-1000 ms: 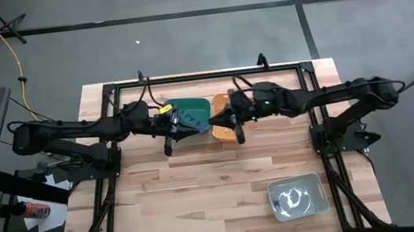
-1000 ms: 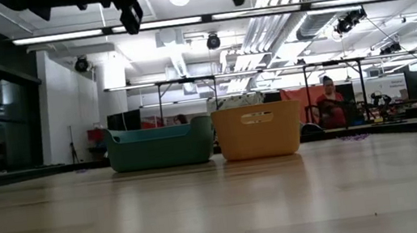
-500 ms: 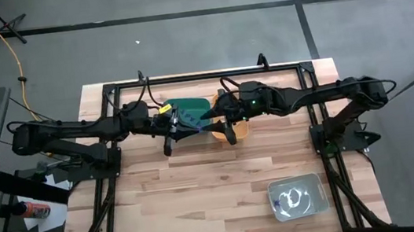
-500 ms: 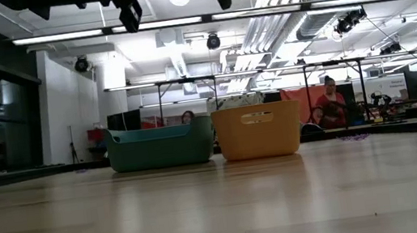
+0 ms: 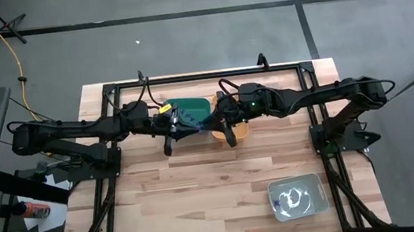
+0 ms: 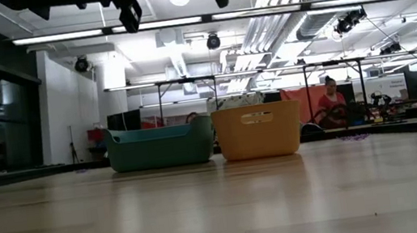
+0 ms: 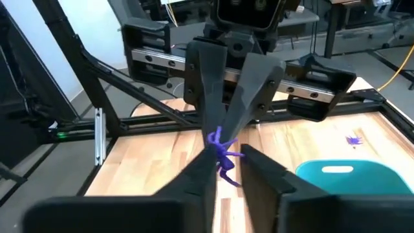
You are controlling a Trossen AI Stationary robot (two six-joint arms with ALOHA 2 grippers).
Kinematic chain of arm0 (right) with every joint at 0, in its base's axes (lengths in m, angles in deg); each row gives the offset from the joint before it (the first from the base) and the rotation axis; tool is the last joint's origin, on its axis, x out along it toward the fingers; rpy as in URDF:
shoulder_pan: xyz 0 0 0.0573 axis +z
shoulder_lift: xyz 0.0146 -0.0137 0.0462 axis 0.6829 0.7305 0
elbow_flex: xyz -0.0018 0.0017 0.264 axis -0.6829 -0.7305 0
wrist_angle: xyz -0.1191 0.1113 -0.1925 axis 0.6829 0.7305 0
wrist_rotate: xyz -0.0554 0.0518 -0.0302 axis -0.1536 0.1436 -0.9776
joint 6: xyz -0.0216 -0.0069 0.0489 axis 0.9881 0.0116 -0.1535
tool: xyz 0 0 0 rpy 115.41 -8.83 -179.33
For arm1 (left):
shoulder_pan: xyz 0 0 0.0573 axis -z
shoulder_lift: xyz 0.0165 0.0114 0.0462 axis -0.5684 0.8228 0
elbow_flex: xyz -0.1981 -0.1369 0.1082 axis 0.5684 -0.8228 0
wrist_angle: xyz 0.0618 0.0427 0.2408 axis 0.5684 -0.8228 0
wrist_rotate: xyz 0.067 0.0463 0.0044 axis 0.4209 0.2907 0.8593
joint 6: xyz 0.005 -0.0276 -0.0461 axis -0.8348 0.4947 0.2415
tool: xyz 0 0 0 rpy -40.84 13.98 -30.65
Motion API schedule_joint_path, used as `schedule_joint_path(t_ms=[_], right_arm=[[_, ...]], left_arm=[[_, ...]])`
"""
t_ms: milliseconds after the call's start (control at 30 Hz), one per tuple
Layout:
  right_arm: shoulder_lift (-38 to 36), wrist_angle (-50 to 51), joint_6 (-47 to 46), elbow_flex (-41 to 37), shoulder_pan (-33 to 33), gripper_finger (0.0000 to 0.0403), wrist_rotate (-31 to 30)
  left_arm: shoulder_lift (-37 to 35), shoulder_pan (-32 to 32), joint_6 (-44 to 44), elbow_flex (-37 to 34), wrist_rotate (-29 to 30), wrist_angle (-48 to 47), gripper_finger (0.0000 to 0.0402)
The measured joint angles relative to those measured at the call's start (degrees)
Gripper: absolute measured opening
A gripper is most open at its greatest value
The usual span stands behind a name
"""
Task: Sort Halloween decoration
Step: Put the violet spider toy into the gray bin
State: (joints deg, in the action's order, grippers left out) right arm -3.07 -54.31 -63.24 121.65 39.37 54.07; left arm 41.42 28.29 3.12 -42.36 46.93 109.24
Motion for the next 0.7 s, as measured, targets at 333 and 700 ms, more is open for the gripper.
schedule_joint_path(t_ms=[333, 700], right_arm=[[0.0, 0.1, -0.2, 0.0, 0.0, 0.0011, 2.5], [-6.9, 15.3, 3.4, -0.1, -3.8, 0.0002, 2.2]], left_arm=[[0.0, 0.0, 0.0, 0.0, 0.2, -0.2, 0.0008], [-8.8, -7.0, -8.4, 8.2, 2.8, -39.6, 0.0097]])
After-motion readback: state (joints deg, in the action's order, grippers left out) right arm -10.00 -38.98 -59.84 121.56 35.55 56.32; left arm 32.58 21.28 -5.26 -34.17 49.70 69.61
